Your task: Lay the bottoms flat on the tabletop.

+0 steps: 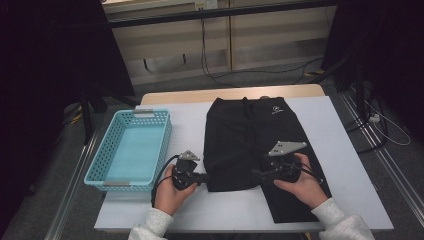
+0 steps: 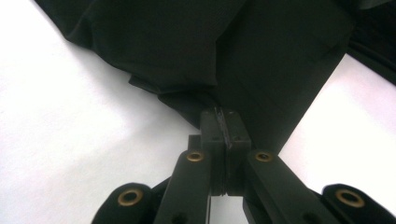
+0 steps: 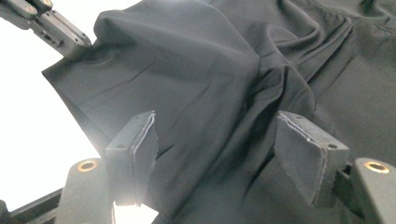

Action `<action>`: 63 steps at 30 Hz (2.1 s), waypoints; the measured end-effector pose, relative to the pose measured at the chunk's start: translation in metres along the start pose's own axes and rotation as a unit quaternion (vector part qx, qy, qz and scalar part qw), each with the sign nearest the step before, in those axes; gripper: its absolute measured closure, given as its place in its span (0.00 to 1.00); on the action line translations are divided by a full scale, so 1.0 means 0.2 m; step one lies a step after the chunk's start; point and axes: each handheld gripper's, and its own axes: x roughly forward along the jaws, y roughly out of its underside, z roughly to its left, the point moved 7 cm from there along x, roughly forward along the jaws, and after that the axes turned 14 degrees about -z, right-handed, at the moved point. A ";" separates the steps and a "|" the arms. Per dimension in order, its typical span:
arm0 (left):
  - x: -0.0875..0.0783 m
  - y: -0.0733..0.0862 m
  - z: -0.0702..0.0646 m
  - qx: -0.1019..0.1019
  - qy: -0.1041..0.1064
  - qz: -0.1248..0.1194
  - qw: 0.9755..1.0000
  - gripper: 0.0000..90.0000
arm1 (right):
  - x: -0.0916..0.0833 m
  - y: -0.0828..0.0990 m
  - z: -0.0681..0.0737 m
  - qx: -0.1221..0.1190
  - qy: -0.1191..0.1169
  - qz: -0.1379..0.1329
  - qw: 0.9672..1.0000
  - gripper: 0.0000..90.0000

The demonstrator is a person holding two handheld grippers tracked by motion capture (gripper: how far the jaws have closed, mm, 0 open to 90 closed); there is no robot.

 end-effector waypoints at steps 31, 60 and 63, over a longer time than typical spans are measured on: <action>-0.07 -0.03 0.05 -0.011 -0.009 -0.013 1.000 1.00 | 0.13 0.11 0.25 -0.055 -0.097 0.053 0.992 0.47; -0.10 0.03 -0.04 -0.010 0.006 0.002 1.000 0.99 | 0.02 0.15 0.42 -0.056 -0.173 0.071 0.981 1.00; -0.10 0.05 -0.07 -0.006 0.011 0.007 1.000 0.99 | 0.01 0.14 0.42 -0.059 -0.171 0.070 0.981 1.00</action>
